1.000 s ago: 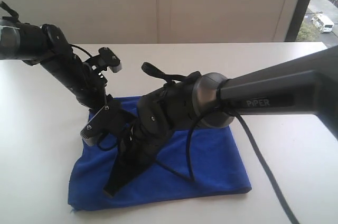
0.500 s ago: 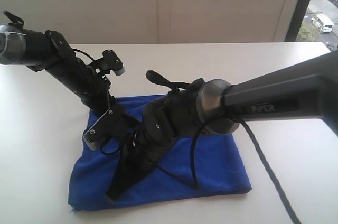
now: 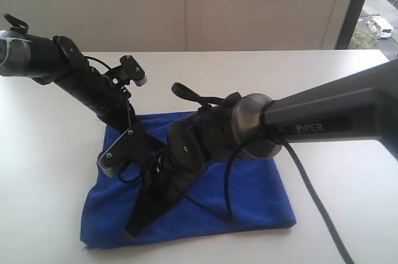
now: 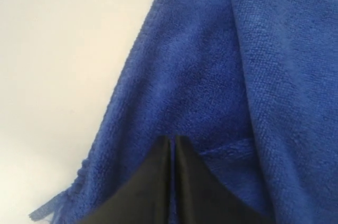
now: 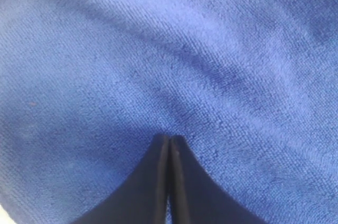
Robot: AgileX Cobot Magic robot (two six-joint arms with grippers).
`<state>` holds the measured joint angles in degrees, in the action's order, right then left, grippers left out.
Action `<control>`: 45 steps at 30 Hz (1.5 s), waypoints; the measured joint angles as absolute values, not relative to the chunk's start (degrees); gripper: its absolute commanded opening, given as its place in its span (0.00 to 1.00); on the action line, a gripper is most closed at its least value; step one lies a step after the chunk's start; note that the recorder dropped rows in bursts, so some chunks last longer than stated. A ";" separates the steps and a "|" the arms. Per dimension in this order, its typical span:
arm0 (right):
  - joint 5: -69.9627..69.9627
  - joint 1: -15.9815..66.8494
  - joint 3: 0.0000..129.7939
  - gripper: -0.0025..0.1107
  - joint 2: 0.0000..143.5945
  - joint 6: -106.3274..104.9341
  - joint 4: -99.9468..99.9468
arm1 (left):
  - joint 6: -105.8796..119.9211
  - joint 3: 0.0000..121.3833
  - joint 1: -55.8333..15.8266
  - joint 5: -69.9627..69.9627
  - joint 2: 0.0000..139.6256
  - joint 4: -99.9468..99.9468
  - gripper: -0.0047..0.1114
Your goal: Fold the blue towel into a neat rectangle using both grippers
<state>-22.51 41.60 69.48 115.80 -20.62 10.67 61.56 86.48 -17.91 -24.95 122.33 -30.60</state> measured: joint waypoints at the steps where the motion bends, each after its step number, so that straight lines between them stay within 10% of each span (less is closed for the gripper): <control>1: -22.51 41.60 69.48 0.02 115.80 -20.62 10.67 | 61.56 86.48 -17.91 -24.84 122.33 -30.60 0.04; 10: -22.51 41.60 69.48 0.02 115.80 -20.53 10.67 | 61.56 86.48 -17.91 -24.62 122.33 -30.63 0.06; 20: -22.51 41.60 69.48 0.02 115.80 -20.53 10.79 | 63.06 86.48 -17.91 -27.74 122.33 -30.63 0.47; 45: -22.47 41.60 69.48 0.02 115.80 -19.47 10.79 | 65.51 86.48 -17.91 -29.35 122.33 -32.69 0.04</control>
